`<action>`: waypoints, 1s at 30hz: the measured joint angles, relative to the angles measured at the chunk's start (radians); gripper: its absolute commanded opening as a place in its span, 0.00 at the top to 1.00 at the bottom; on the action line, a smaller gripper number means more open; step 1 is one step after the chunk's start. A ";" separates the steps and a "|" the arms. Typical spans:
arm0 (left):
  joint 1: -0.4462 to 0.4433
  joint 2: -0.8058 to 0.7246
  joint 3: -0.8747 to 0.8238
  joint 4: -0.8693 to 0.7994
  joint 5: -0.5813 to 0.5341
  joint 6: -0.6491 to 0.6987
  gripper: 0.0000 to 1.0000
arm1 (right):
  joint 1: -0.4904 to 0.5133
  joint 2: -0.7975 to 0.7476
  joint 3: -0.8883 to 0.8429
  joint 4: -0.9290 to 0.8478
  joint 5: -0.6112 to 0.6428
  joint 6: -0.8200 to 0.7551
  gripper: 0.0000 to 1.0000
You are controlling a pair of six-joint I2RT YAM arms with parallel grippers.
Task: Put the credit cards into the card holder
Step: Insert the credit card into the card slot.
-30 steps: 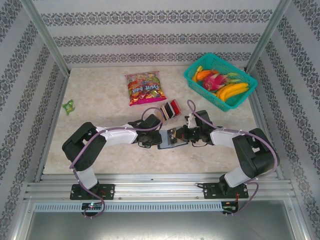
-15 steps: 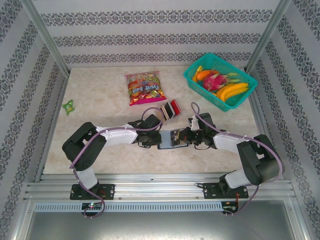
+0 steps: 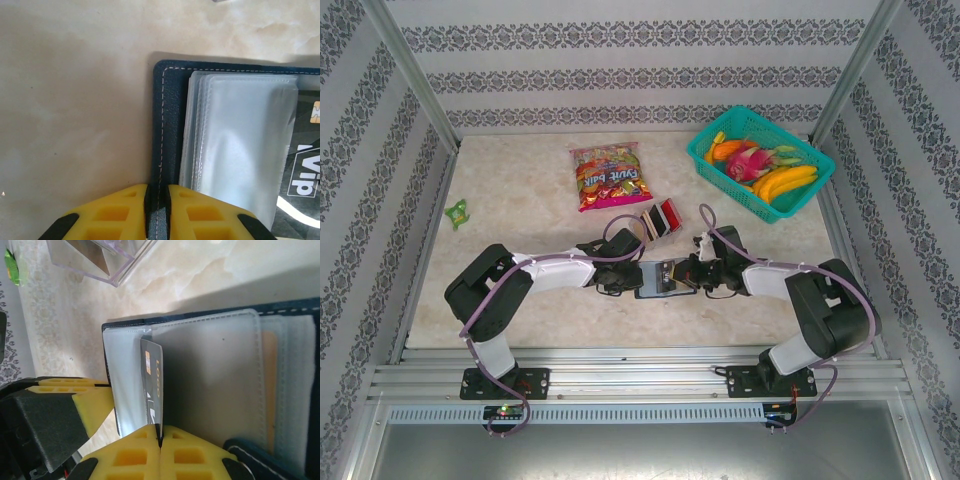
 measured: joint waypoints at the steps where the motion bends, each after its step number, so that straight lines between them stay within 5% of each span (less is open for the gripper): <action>1: 0.000 0.000 0.000 0.000 0.000 0.000 0.81 | 0.000 0.007 0.006 0.000 -0.006 0.000 1.00; 8: 0.000 0.001 0.003 -0.005 0.000 0.000 0.81 | 0.042 0.067 0.054 0.000 -0.016 0.001 1.00; 20: 0.000 0.001 0.003 -0.006 0.000 0.001 0.82 | 0.079 0.047 0.117 -0.185 0.080 -0.066 0.74; 24: 0.000 0.001 0.003 -0.006 0.000 0.004 0.82 | 0.078 0.032 0.137 -0.253 0.108 -0.099 0.76; 26: 0.000 0.001 0.003 -0.006 0.000 0.004 0.82 | 0.079 0.032 0.138 -0.261 0.113 -0.108 0.88; 30: 0.000 0.001 0.003 -0.006 0.000 0.004 0.82 | 0.095 0.045 0.143 -0.266 0.109 -0.102 0.93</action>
